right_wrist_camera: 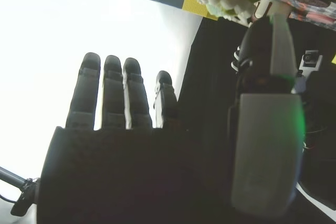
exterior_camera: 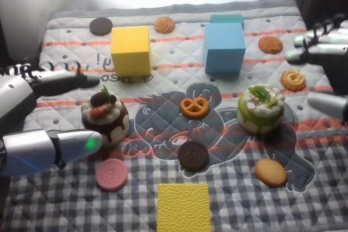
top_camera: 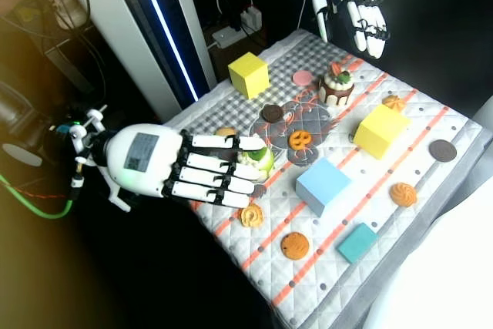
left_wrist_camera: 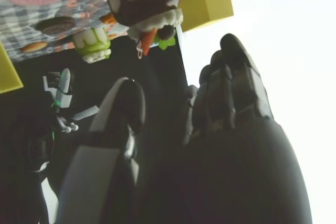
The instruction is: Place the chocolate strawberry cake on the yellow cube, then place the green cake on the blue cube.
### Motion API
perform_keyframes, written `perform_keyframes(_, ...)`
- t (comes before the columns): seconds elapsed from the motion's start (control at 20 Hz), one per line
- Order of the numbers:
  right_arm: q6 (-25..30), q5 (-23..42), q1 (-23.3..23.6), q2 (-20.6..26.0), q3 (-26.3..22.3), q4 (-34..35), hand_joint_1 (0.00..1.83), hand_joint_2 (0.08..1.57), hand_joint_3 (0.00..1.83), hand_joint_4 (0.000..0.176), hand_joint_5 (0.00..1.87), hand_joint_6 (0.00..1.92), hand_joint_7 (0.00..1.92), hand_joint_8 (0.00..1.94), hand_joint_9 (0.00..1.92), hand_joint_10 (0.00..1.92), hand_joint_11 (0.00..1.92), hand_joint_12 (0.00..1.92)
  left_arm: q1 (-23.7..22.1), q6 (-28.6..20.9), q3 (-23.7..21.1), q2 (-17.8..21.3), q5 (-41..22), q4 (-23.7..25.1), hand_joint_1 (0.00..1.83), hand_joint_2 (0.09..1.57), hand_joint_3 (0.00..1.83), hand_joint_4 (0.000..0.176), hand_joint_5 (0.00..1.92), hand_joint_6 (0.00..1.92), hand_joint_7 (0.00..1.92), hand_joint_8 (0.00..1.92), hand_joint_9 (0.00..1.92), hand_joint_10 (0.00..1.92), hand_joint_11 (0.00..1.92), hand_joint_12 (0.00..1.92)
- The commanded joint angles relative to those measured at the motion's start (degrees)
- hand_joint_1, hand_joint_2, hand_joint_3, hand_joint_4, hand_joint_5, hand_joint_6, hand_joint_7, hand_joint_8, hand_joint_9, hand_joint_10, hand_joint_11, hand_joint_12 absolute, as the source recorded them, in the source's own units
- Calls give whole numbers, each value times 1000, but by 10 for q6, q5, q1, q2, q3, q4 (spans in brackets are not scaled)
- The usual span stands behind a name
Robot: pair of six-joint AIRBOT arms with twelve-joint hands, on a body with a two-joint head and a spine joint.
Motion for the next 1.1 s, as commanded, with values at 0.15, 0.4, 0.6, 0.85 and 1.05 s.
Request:
perform_keyframes(0.15, 1, 68, 10, -1, 1, 9, 292, 1385, 0, 5, 675, 2, 475, 5, 463, 5, 346, 383, -11, -1, 9, -6, -67, 1, 501, 1027, 0, 130, 357, 0, 378, 0, 345, 0, 0, 549)
perform_keyframes(0.4, 1, 67, 9, -3, 2, 9, 345, 1384, 0, 0, 694, 3, 494, 4, 477, 4, 365, 366, -53, -1, 47, -35, -39, -13, 865, 846, 0, 163, 186, 1, 251, 3, 246, 2, 0, 629)
perform_keyframes(0.6, 1, 66, 9, -3, 3, 8, 343, 1384, 0, 0, 703, 2, 496, 0, 472, 1, 374, 338, -90, 20, 85, -68, 31, -25, 990, 748, 0, 176, 227, 5, 307, 5, 307, 13, 0, 844)
perform_keyframes(0.85, 1, 66, 7, -3, 3, 8, 301, 1386, 3, 0, 703, 1, 504, 0, 512, 4, 427, 319, -102, 100, 91, -89, 58, -51, 934, 772, 5, 165, 337, 10, 412, 10, 419, 15, 0, 806)
perform_keyframes(1.05, 1, 66, 5, -3, 3, 8, 270, 1387, 0, 0, 716, 1, 511, 1, 512, 0, 460, 246, -113, 100, 110, -106, 77, -59, 897, 833, 9, 139, 384, 2, 429, 0, 416, 0, 0, 867)
